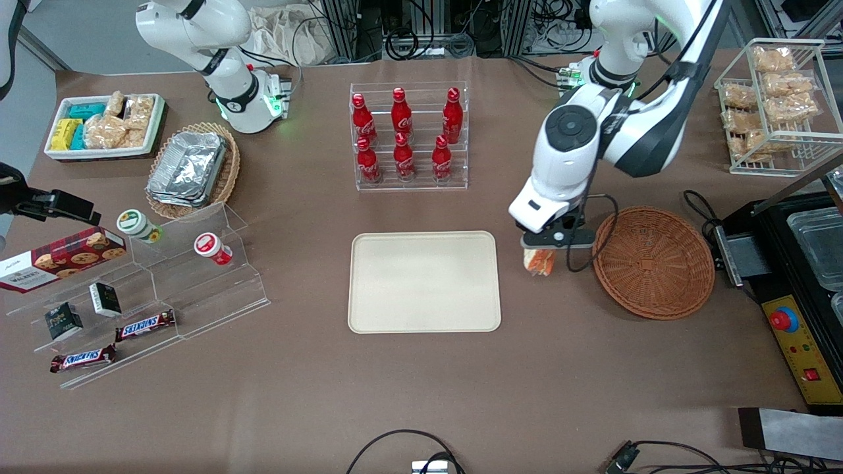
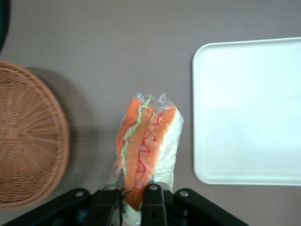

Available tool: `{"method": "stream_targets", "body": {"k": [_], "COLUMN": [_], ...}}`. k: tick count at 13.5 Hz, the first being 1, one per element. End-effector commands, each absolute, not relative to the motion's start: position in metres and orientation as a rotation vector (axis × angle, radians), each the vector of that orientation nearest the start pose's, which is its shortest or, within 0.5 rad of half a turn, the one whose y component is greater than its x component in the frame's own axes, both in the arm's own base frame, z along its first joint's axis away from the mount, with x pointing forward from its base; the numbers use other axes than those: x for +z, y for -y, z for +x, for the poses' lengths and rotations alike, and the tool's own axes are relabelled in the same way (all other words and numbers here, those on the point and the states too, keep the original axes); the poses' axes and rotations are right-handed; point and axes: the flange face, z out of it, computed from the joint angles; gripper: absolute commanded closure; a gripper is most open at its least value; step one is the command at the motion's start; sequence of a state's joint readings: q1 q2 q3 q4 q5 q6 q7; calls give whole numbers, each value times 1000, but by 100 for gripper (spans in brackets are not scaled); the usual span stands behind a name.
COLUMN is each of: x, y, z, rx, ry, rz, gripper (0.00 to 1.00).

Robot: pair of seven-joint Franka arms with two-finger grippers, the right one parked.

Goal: Place sandwich from basket to tray
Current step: 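Lift the sandwich and carry it with the left gripper over the cream tray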

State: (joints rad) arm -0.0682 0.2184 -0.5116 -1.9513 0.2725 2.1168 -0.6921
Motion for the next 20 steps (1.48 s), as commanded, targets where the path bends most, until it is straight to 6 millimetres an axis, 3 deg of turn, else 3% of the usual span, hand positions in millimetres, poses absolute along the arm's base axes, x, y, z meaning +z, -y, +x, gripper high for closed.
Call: {"method": "stream_targets", "body": {"k": [1,8,15,16,18,20], "x": [374,339,310,307,302,292], "y": [339,396,406,406,431,434], "z": [527,540,566,566,549,556], "rx": [-90,-69,-11,-4,1,8], "ry": [27,-44,30,33,-35,-11], "rz": [-3048,-3080,-3126,-3125,-3121,-3128], "gripper": [90,84,82,82,82,82]}}
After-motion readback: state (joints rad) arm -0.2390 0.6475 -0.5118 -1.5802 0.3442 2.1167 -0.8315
